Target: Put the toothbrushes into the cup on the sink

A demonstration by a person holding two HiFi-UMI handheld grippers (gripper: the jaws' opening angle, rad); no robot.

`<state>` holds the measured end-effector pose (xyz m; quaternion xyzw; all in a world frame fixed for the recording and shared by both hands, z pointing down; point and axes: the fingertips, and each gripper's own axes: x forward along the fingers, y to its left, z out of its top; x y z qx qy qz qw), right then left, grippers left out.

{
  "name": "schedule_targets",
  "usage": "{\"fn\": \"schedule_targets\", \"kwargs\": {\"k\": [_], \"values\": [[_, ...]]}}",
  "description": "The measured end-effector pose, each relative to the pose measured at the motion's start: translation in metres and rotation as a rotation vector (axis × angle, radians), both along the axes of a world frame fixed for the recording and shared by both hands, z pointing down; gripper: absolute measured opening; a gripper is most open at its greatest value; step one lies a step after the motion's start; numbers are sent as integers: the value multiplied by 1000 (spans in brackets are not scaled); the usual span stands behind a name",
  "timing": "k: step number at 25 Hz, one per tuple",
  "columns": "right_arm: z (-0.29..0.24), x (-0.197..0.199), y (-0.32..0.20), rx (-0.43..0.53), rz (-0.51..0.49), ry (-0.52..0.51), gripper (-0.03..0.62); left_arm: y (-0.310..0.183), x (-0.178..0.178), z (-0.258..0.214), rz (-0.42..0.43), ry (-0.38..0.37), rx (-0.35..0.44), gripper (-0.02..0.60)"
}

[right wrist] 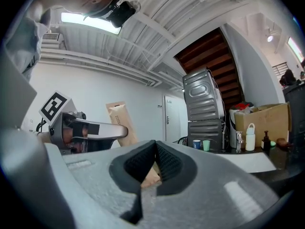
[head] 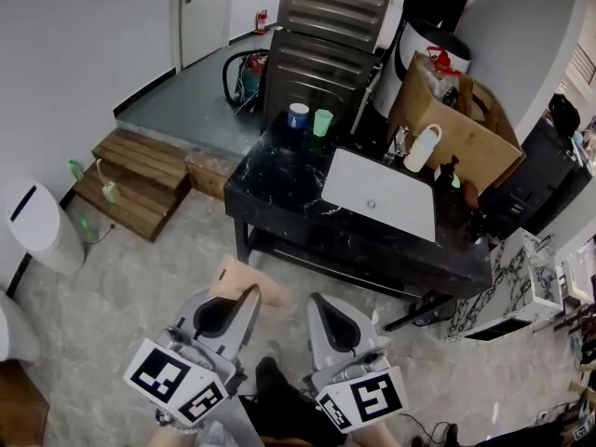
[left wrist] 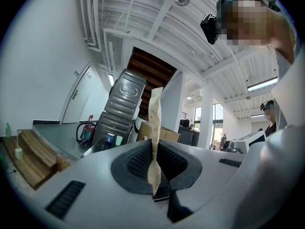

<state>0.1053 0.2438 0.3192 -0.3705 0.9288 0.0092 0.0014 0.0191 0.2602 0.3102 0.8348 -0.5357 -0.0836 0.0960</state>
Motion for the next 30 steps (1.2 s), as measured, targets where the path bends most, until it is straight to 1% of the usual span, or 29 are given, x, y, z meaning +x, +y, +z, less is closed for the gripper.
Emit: {"fn": "schedule_targets", "kwargs": {"k": [12,21,25,30], "values": [[0,-22,-112,-22,-44,-6,-2,-104,-23,-3,-50,-4,-11,28],[0,-33,-192,-30,-79,-11,-2,-180,-32,-4,-78,-10,-14,29],[1,-36,-218,-30,-87,-10,-2,-206,-35,-4,-86,-6,-12,29],[4,-31,-238,-28,-75,-9,-2,-228,-32,-1,-81,-3,-7,28]]}}
